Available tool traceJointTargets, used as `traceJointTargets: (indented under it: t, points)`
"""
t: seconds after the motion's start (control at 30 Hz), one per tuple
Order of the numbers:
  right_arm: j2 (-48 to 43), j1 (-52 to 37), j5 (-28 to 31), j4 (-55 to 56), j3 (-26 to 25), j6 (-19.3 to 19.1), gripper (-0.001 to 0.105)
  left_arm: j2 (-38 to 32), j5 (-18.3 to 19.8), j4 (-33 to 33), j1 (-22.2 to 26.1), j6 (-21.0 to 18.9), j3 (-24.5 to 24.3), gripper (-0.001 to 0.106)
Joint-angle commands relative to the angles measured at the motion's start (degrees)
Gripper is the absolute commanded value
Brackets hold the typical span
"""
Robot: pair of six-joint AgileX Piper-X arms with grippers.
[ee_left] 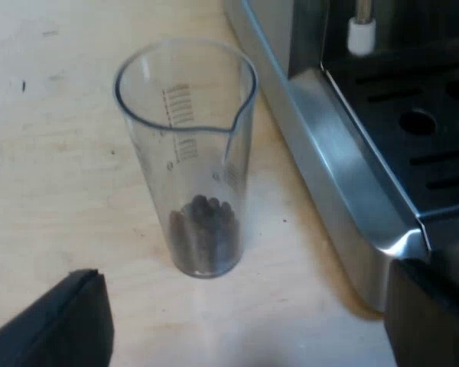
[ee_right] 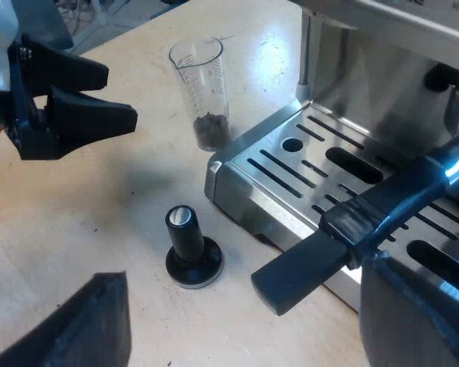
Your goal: Pour the beans into the coffee machine
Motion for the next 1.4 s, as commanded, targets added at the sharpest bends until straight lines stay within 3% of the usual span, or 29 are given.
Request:
traceJointTargets:
  t: [0.03,0.27,0.3,1.07,1.4]
  points:
    - [-0.2,0.1,-0.3,-0.8,-0.6,-0.6,0.064,1.8,-0.4,-3.9,-0.2,-0.7,0.0,0.094]
    - [-0.2,0.1,-0.3,-0.8,-0.6,-0.6,0.064,4.4,0.0,-6.2,-0.2,-0.9,0.0,0.094]
    - [-0.2,0.1,-0.3,-0.8,-0.6,-0.6,0.064,8.1,0.0,-8.1,-0.2,-2.5,0.0,0.094]
    - [-0.2,0.1,-0.3,-0.8,-0.6,-0.6,0.064,31.5,-0.1,-33.2,-0.2,-3.3,-0.1,0.094]
    - [-0.2,0.1,-0.3,-0.8,-0.6,-0.6,0.064,35.1,-0.4,-38.7,-0.2,-3.4,-1.5,0.094]
